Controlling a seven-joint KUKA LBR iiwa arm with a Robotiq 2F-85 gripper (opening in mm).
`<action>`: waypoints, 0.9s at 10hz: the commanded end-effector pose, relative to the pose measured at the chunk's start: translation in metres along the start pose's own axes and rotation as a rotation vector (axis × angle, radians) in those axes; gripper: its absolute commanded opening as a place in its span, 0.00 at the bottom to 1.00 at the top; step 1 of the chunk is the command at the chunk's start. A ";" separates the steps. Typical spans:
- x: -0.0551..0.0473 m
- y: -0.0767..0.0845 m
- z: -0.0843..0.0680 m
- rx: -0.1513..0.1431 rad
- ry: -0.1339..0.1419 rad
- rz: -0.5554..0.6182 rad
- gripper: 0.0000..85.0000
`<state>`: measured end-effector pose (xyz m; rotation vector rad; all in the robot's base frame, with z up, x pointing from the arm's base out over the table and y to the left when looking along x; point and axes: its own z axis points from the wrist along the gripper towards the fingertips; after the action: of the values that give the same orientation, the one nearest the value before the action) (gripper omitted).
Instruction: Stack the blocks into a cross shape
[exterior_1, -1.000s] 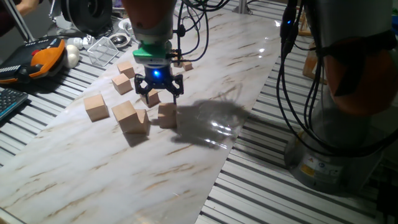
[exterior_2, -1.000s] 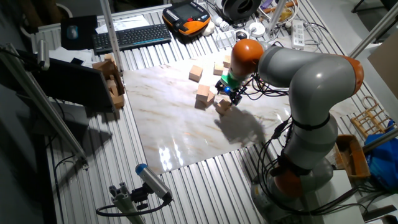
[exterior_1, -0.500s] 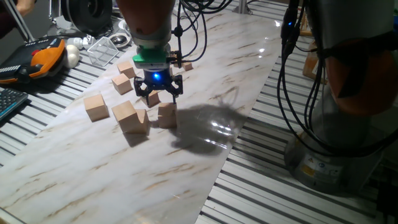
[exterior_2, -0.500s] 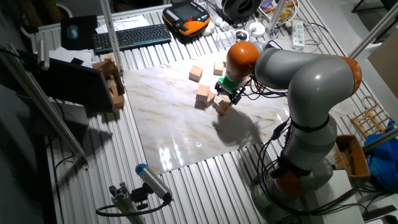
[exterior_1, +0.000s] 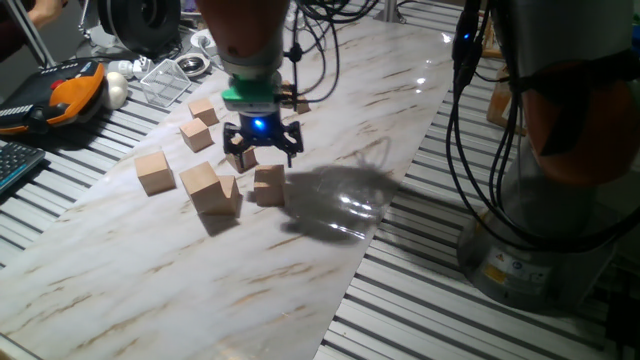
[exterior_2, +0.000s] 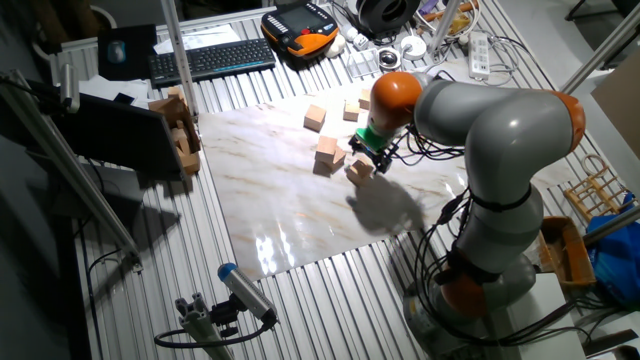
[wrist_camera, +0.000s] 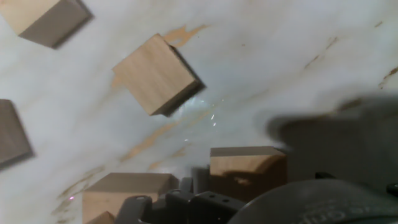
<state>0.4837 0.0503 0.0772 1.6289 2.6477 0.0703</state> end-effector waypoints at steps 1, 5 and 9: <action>0.001 -0.002 0.002 -0.003 0.003 0.002 1.00; 0.004 -0.002 0.006 -0.012 0.003 0.006 1.00; 0.006 0.003 0.014 -0.020 -0.005 0.012 1.00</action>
<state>0.4845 0.0572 0.0633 1.6387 2.6246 0.0926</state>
